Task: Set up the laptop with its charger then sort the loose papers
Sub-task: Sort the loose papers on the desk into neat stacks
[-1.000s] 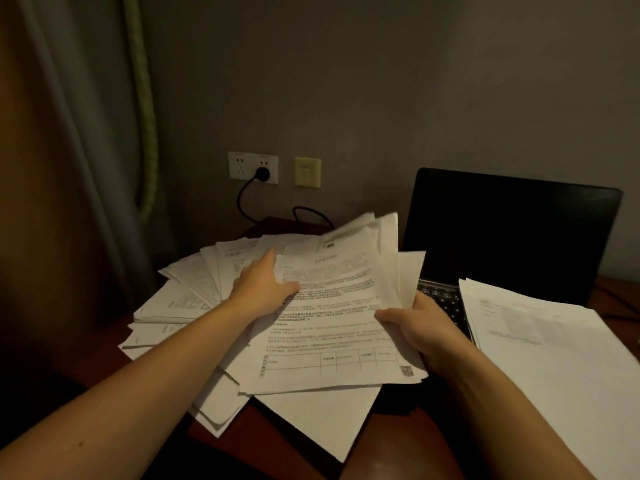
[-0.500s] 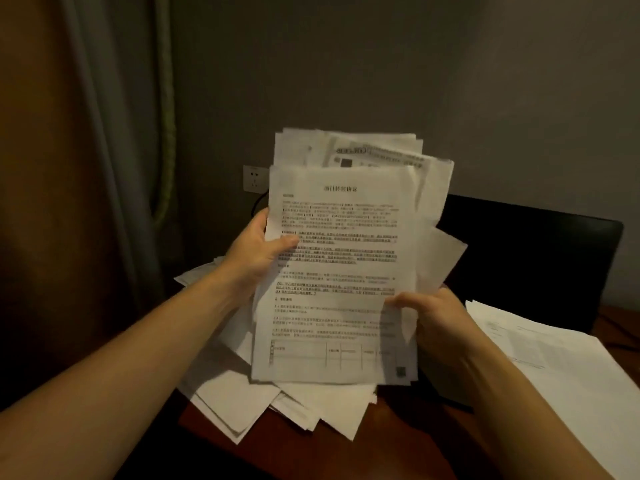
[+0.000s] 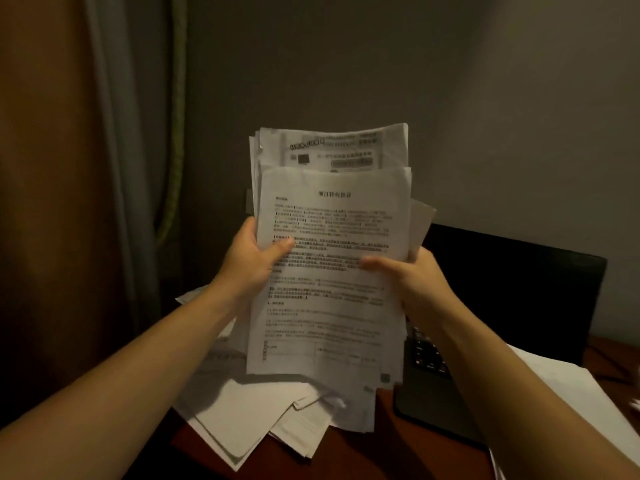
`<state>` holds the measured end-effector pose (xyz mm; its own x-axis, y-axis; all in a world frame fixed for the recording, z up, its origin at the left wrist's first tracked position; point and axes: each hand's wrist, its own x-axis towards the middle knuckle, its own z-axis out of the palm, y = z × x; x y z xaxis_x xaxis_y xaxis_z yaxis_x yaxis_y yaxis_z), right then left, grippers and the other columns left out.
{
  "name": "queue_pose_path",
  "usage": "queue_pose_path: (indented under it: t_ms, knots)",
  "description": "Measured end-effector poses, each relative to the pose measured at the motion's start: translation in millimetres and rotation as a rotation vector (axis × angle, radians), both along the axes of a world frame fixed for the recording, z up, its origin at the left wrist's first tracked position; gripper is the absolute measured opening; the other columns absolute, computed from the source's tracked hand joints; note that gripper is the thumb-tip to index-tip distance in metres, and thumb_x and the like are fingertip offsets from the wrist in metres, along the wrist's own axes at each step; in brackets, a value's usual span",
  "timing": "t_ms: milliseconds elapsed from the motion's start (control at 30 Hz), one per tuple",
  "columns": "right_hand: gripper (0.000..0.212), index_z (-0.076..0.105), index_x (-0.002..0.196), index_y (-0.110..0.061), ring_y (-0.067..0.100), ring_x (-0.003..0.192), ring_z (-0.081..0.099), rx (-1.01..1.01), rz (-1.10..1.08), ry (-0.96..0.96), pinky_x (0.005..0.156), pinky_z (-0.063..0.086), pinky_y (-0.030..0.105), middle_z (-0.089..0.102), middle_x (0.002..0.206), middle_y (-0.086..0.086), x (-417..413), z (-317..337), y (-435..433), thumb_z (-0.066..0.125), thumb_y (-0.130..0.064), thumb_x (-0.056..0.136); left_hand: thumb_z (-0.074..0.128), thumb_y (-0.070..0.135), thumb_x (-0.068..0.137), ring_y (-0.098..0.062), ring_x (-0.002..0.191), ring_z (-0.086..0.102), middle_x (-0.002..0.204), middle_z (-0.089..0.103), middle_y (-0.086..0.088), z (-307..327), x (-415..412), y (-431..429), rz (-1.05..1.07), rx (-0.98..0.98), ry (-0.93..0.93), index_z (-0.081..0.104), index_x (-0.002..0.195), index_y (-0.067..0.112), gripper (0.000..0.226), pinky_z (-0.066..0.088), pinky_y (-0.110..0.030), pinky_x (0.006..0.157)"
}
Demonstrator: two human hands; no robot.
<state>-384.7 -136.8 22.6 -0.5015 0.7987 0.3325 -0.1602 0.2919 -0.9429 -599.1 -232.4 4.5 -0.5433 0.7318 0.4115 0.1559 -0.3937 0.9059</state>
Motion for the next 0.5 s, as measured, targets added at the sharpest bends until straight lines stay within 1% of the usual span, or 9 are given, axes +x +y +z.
queue_pose_path:
  t_ms: [100, 167, 233, 333, 400, 500]
  knots:
    - [0.040, 0.065, 0.122, -0.008, 0.030, 0.098, 0.074, 0.044, 0.056, 0.013, 0.080, 0.061, 0.050, 0.075, 0.110, 0.009, -1, 22, 5, 0.076, -0.005, 0.084, 0.071, 0.013, 0.091, -0.012, 0.095, 0.073, 0.109, 0.071, 0.003, 15, -5, -1, 0.021, 0.053, 0.029, 0.053, 0.115, 0.025, 0.031, 0.062, -0.029, 0.071]
    - [0.044, 0.063, 0.125, -0.007, 0.031, 0.100, 0.073, 0.060, 0.071, 0.023, 0.083, 0.060, 0.050, 0.075, 0.113, 0.010, 0, 26, 8, 0.077, -0.008, 0.083, 0.073, 0.016, 0.089, -0.010, 0.091, 0.073, 0.107, 0.071, 0.004, 15, -6, -2, 0.026, 0.044, 0.017, 0.054, 0.114, 0.024, 0.033, 0.060, -0.025, 0.066]
    - [0.046, 0.063, 0.126, -0.008, 0.030, 0.100, 0.073, 0.051, 0.051, 0.021, 0.085, 0.060, 0.051, 0.075, 0.112, 0.010, 1, 18, 8, 0.079, -0.009, 0.082, 0.075, 0.016, 0.088, -0.013, 0.090, 0.074, 0.107, 0.071, 0.002, 5, -6, -3, 0.028, 0.012, -0.001, 0.055, 0.115, 0.022, 0.034, 0.060, -0.024, 0.064]
    - [0.044, 0.066, 0.121, -0.009, 0.030, 0.096, 0.074, 0.025, 0.014, 0.013, 0.084, 0.060, 0.054, 0.076, 0.107, 0.012, 0, 0, 8, 0.081, -0.009, 0.080, 0.075, 0.013, 0.087, -0.017, 0.089, 0.075, 0.110, 0.072, -0.004, -10, -5, 0, -0.029, -0.019, -0.046, 0.056, 0.120, 0.019, 0.038, 0.062, -0.031, 0.066]
    - [0.038, 0.068, 0.117, -0.007, 0.031, 0.093, 0.075, 0.026, -0.010, 0.029, 0.083, 0.060, 0.054, 0.076, 0.104, 0.013, 0, 0, 9, 0.080, -0.009, 0.081, 0.075, 0.013, 0.086, -0.019, 0.089, 0.075, 0.110, 0.072, -0.006, -8, -4, 2, -0.036, -0.015, -0.052, 0.057, 0.117, 0.021, 0.036, 0.063, -0.037, 0.069]
    - [0.033, 0.068, 0.116, -0.004, 0.031, 0.093, 0.075, 0.070, -0.008, 0.052, 0.082, 0.061, 0.052, 0.077, 0.103, 0.013, -2, 21, 12, 0.076, -0.005, 0.084, 0.076, 0.013, 0.086, -0.022, 0.091, 0.075, 0.109, 0.072, -0.008, 11, -1, 5, -0.031, 0.060, -0.048, 0.059, 0.110, 0.022, 0.031, 0.063, -0.043, 0.075]
